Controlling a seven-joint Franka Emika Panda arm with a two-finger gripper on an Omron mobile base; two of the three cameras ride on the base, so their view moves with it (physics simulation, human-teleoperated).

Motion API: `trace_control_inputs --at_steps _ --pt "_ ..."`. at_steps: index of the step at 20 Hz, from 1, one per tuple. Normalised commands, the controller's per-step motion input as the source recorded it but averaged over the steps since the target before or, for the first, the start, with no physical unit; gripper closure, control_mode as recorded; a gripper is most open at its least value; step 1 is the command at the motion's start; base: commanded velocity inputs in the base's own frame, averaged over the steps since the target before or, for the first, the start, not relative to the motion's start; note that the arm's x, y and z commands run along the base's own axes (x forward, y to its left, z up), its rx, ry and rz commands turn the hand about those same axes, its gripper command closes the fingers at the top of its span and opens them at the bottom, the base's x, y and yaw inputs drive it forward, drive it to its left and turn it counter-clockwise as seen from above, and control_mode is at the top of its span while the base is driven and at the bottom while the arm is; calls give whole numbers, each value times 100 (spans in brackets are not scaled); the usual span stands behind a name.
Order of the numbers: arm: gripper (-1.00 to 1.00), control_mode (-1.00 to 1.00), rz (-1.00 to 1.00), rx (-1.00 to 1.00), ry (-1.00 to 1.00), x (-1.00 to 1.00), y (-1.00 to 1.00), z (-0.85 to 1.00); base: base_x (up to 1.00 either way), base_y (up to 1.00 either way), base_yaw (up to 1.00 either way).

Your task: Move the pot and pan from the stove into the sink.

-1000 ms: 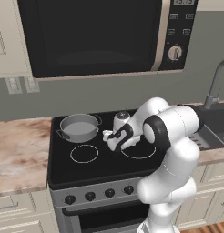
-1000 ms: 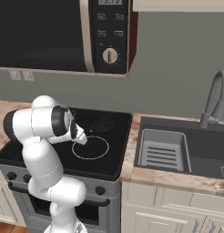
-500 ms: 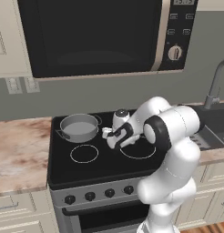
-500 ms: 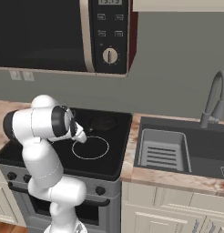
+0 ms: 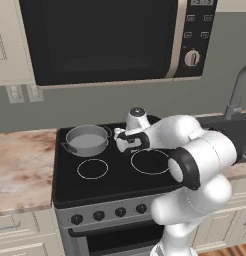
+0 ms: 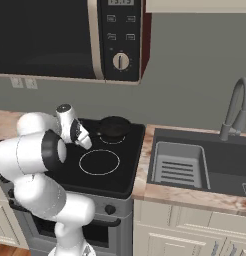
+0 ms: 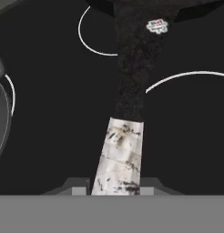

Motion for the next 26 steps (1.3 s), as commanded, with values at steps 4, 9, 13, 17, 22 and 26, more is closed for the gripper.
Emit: trace_control_inputs --at_steps 4,9,13,17,22,26 --pt "100 -100 -6 1 0 -42 -11 76 0 0 0" --pt "100 -100 -3 0 0 -62 -19 64 0 0 0" --pt "100 -100 -2 0 0 -70 -24 60 0 0 0" --pt "100 -100 -1 0 0 -67 -28 53 0 0 0" --pt "100 -100 7 1 -4 -61 -21 21 0 0 0" --pt "100 -100 8 0 -11 -39 -4 0 0 0 0"
